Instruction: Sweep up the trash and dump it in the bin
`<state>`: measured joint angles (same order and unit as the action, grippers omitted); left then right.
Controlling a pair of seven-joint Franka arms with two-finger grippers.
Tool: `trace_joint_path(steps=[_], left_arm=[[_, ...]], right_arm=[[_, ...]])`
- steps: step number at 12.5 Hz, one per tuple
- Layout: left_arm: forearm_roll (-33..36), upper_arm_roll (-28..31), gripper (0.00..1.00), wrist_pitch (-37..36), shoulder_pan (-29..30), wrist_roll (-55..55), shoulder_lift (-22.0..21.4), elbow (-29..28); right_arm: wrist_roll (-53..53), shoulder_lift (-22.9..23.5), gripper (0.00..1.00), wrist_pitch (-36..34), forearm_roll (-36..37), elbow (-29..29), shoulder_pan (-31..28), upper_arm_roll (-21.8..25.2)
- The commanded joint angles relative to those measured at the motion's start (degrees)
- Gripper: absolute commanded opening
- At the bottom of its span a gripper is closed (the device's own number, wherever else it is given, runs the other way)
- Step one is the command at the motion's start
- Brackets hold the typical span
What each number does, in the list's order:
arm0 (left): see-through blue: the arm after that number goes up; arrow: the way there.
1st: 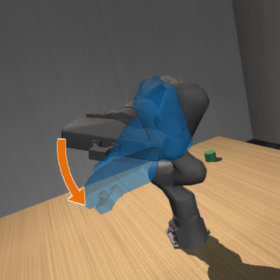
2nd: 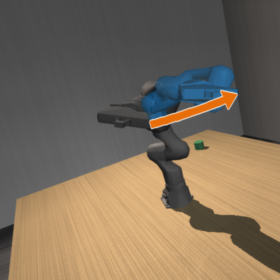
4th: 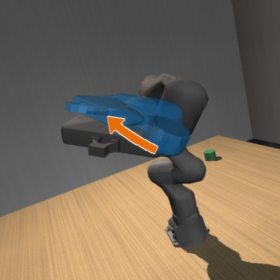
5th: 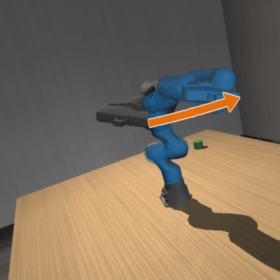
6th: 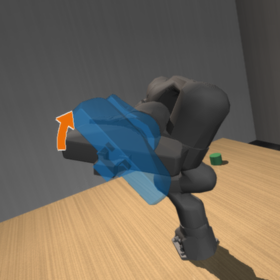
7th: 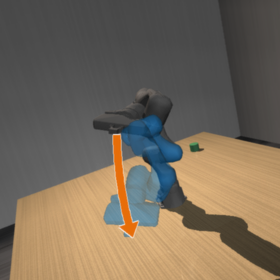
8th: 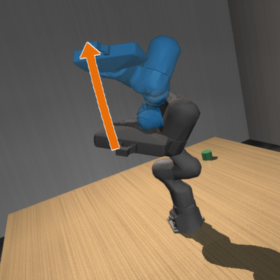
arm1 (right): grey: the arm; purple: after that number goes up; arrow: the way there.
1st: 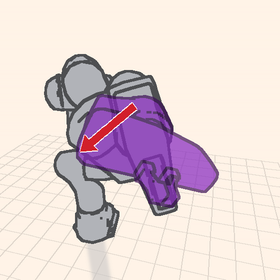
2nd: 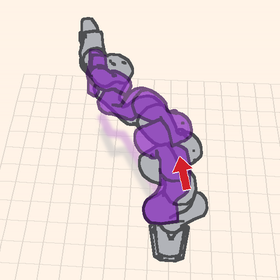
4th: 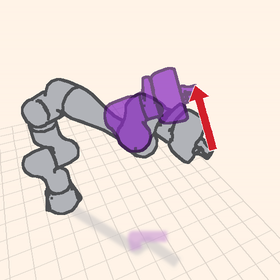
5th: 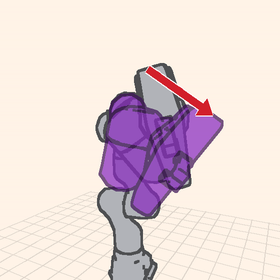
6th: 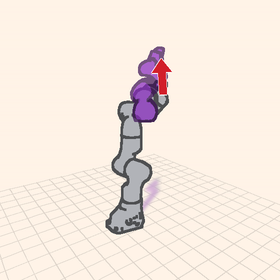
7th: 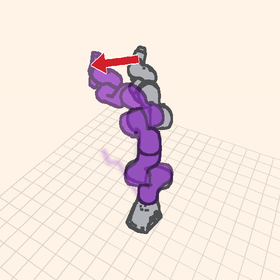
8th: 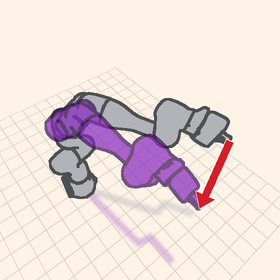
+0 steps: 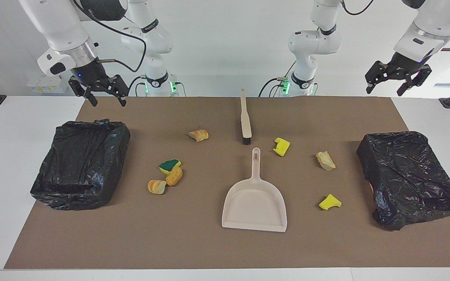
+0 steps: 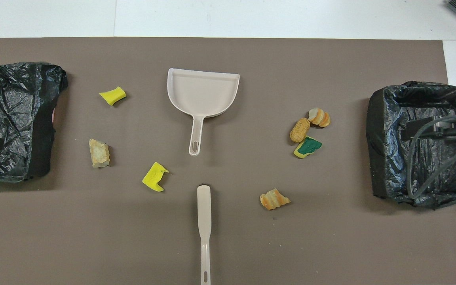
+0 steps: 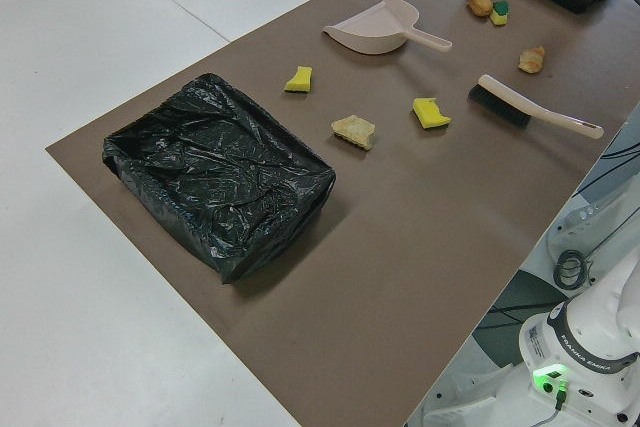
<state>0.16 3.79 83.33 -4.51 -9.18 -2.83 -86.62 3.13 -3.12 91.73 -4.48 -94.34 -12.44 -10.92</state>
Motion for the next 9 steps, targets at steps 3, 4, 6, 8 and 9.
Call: trace_joint_path(steps=[3,4,6,8,9], left_arm=[[0.0,-3.2,1.00,0.6,-1.0,4.2,-2.8,-3.8],[-0.1,-4.7,1.00,0.8,-1.0,6.5,-3.9,-5.6],[-1.2,-8.3,1.00,2.1,-1.0,10.6,-7.3,-11.3],[-4.1,-10.8,1.00,4.9,-1.1,12.2,-12.0,-19.4],[-5.3,-12.5,1.00,5.5,-1.1,13.4,-13.9,-22.9]], right_arm=[[0.2,-2.0,1.00,3.9,-1.3,-5.1,0.2,-0.5],[0.0,-1.9,1.00,5.1,-1.4,-6.2,0.3,-0.6],[-0.1,-1.5,1.00,8.4,-1.4,-8.8,1.1,-0.8],[-0.1,-0.4,1.00,10.7,-1.5,-10.3,2.1,-0.8],[0.1,0.6,1.00,13.0,-1.5,-10.2,3.2,-0.8]])
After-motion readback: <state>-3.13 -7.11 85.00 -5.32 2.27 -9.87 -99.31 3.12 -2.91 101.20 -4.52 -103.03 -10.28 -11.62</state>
